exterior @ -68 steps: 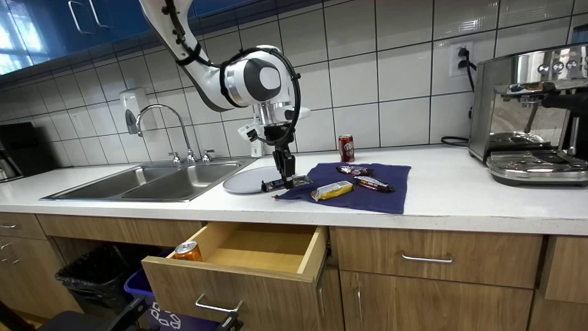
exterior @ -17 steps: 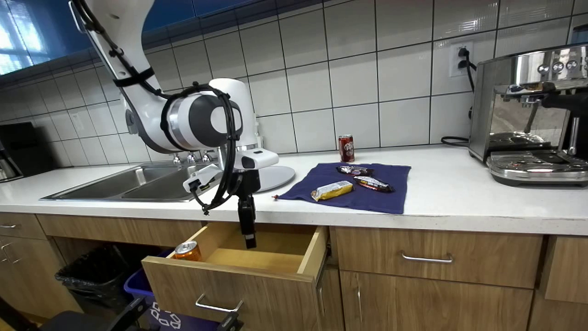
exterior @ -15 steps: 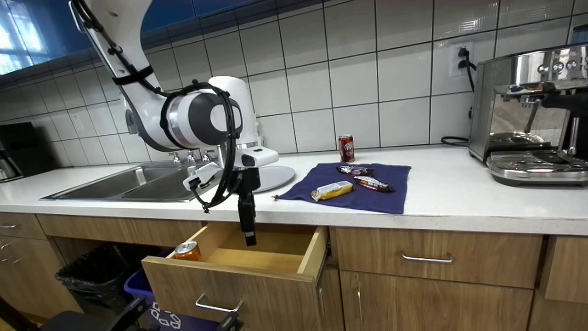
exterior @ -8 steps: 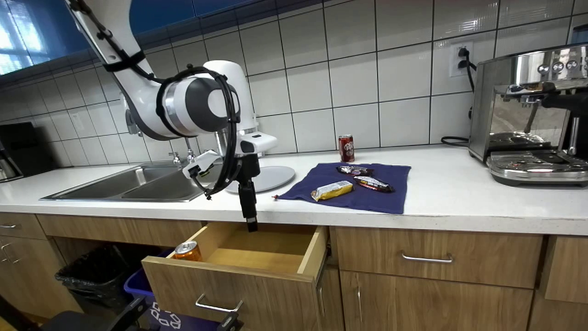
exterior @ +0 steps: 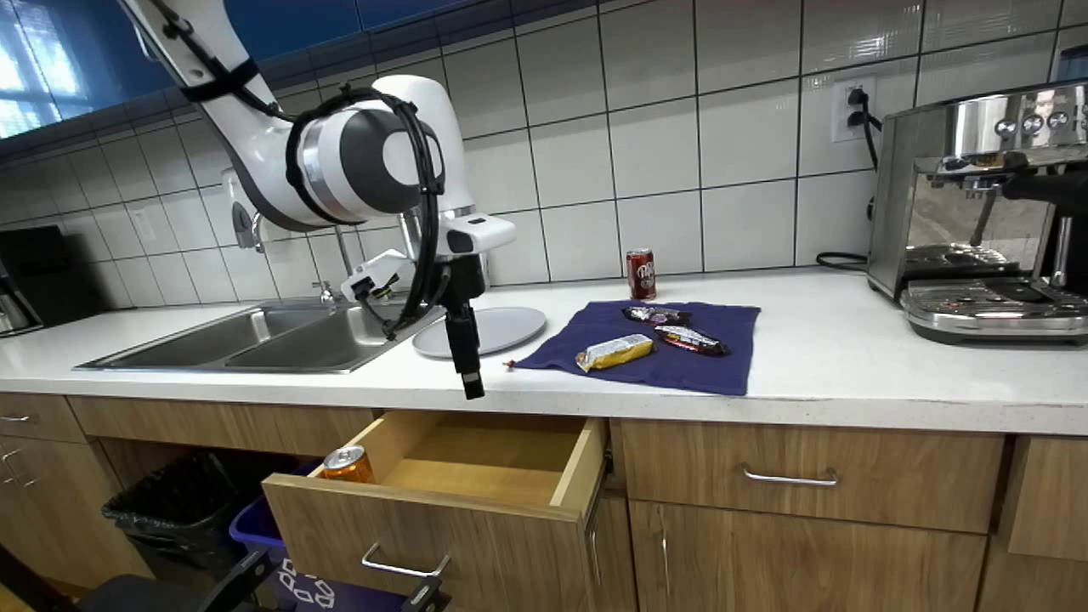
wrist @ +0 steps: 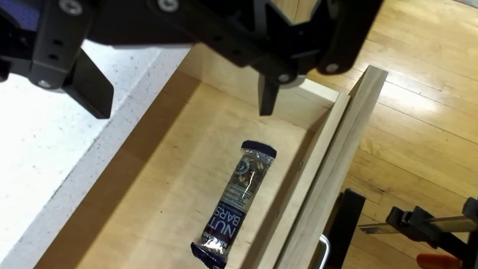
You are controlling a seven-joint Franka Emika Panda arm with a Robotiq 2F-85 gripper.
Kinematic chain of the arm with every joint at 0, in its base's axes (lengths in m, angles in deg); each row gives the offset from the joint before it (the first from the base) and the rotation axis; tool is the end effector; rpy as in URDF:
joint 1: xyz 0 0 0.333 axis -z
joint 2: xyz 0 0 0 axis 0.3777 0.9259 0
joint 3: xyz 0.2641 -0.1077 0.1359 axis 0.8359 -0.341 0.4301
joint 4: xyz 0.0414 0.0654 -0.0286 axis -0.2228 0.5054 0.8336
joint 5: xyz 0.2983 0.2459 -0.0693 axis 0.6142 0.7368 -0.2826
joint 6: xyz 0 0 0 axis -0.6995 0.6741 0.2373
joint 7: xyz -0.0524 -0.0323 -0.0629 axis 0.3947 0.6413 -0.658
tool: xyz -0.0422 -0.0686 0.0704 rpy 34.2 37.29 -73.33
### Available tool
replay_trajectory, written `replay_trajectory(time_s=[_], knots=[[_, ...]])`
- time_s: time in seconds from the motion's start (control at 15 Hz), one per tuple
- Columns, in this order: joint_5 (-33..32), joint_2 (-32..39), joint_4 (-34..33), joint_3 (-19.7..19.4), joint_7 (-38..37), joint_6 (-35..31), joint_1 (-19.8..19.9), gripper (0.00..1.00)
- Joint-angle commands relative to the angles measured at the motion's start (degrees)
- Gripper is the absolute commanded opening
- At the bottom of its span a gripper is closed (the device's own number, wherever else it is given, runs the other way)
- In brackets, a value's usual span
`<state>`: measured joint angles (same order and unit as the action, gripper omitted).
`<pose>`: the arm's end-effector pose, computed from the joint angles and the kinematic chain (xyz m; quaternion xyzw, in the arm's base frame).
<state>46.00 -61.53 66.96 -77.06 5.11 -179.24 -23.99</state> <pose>0.4395 -0.0612 0.2404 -0.8767 0.4808 -0.0153 0.0010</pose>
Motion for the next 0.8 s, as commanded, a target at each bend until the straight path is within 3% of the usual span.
replay_trajectory(time_s=[0.0, 0.73], knots=[[0.01, -2.07, -1.95, 0.55, 1.89, 3.73, 3.29, 1.00], [0.77, 1.48, -13.84, -1.41, 10.55, 12.25, 9.34, 1.00]])
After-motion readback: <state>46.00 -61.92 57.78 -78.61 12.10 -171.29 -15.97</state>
